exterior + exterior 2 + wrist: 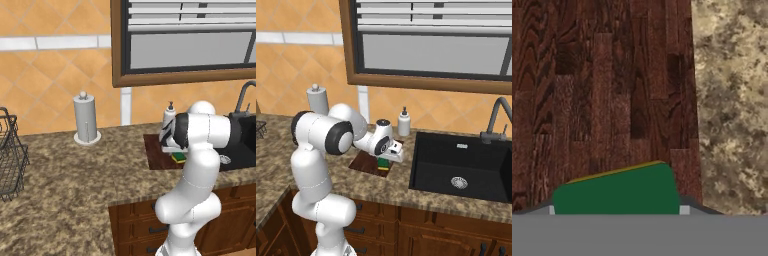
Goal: Pick up the sponge from the counter and clean the cutting board by briefly scrubbing or pressing down on the cutting board. Once finished, release the sponge.
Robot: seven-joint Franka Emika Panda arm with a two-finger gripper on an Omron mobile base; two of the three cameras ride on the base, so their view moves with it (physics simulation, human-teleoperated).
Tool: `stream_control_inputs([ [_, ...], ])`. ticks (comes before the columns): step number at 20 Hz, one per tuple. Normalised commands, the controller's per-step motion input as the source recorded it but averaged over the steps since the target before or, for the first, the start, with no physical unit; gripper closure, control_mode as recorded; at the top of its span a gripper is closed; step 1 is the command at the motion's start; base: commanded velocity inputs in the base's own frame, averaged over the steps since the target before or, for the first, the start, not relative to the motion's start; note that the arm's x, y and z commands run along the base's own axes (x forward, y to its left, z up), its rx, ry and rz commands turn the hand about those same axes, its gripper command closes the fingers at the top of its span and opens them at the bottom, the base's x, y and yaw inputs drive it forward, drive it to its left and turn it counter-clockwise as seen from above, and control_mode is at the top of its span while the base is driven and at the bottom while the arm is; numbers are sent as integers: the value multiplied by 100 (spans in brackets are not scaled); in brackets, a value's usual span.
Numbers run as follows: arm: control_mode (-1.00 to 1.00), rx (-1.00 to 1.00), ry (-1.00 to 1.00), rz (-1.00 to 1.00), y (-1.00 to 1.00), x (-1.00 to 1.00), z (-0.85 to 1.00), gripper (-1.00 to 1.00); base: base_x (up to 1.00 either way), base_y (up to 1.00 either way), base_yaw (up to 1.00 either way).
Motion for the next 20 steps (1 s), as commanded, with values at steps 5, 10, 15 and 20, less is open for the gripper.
stream_control_inputs([
  [5, -100, 0, -8, -3, 26, 18, 0, 100, 0, 0, 0],
  [10, -100, 0, -7, -4, 33, 34, 0, 100, 0, 0, 0],
  [15, -100, 0, -2, -3, 29, 32, -6, 100, 0, 0, 0],
  [20, -100, 0, -2, -3, 19, 13, -54, 100, 0, 0, 0],
])
